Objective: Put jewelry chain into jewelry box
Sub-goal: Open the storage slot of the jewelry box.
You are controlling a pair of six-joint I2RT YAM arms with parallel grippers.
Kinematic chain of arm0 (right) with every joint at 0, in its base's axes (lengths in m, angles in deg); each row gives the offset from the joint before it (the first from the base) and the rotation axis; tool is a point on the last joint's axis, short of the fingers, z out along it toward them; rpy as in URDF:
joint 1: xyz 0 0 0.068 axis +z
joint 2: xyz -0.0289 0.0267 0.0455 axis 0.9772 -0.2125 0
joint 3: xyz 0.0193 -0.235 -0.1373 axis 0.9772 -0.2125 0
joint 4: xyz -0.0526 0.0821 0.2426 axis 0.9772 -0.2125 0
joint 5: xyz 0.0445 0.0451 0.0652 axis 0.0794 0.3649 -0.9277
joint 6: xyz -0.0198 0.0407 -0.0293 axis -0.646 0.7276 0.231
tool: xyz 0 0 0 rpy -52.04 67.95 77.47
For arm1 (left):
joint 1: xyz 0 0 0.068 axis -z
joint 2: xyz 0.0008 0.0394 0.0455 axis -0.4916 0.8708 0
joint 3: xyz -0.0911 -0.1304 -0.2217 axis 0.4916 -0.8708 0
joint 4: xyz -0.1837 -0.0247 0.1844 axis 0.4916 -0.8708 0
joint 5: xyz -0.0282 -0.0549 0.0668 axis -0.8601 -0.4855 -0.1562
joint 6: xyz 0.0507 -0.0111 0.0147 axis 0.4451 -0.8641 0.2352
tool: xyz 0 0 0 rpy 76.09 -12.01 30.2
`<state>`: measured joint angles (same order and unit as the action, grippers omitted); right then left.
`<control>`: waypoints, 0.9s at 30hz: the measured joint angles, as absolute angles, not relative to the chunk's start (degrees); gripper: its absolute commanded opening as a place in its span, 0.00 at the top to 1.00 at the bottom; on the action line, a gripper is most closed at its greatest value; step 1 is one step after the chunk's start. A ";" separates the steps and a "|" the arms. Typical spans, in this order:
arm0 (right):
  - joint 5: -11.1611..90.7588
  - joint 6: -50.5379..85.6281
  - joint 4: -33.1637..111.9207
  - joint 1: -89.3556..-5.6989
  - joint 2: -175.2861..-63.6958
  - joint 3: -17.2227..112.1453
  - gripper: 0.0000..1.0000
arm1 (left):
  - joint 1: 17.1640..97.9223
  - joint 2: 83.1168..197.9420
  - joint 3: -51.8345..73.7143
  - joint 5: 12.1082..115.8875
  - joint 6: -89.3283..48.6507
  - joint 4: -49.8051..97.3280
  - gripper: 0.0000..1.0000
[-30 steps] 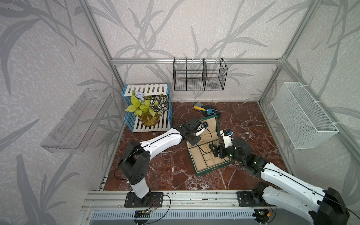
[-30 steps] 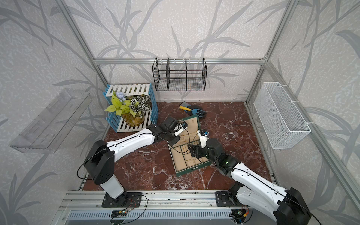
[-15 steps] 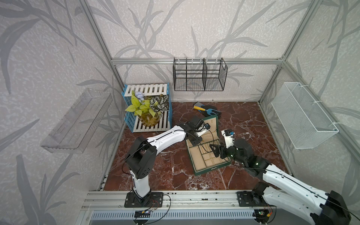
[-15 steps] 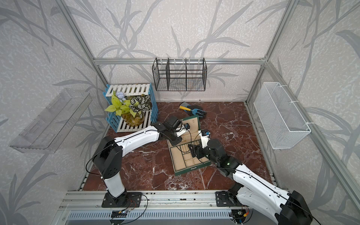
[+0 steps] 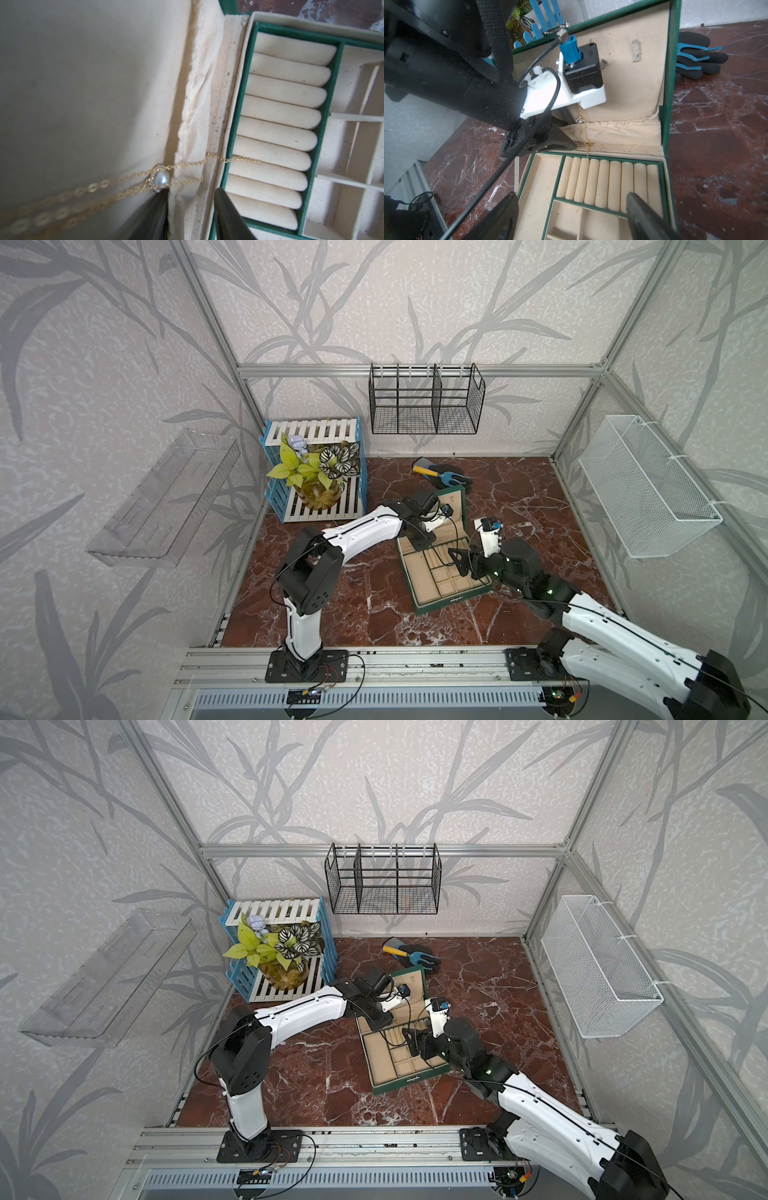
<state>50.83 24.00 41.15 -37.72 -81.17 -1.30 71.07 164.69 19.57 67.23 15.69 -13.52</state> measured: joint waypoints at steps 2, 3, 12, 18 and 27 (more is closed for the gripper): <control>50.87 24.04 41.17 -37.72 -80.97 -1.41 0.16 | 71.07 164.69 19.55 67.52 15.97 -13.52 0.62; 50.87 24.04 41.17 -37.72 -80.93 -1.48 0.16 | 71.05 164.69 19.53 67.67 16.19 -13.52 0.62; 50.89 24.15 41.21 -37.72 -81.50 -1.68 0.16 | 69.43 160.78 14.70 68.65 16.32 -13.00 0.64; 50.80 24.02 41.80 -37.72 -82.79 -1.68 0.16 | 67.66 157.24 12.09 68.63 16.10 -12.95 0.69; 50.89 26.38 45.02 -37.04 -92.32 -0.08 0.38 | 66.83 153.70 7.90 66.88 14.68 -9.76 0.88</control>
